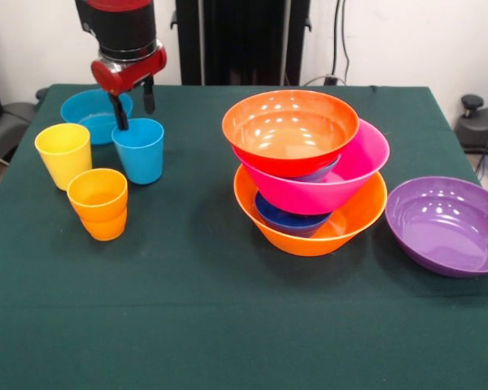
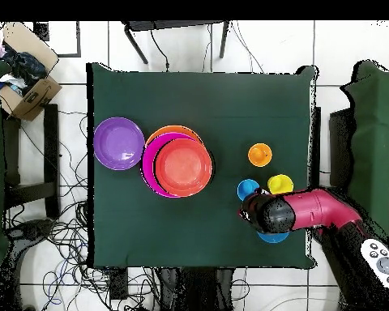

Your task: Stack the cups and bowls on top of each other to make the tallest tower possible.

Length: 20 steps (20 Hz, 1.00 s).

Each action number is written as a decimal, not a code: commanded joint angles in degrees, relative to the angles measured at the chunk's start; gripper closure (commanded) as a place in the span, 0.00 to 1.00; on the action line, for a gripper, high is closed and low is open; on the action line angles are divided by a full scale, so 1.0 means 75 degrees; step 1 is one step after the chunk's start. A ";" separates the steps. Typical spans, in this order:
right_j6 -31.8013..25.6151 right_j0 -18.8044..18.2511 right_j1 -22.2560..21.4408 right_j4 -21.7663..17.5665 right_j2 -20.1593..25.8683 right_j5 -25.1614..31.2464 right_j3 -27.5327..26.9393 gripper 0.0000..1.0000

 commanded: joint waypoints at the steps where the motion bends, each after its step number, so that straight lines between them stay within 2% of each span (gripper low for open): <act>1: -0.0612 0.0286 0.0617 -0.0373 0.0083 -0.0131 0.0353 0.00; 20: -0.0460 0.0333 0.0791 -0.0745 0.0058 -0.0587 0.0279 0.00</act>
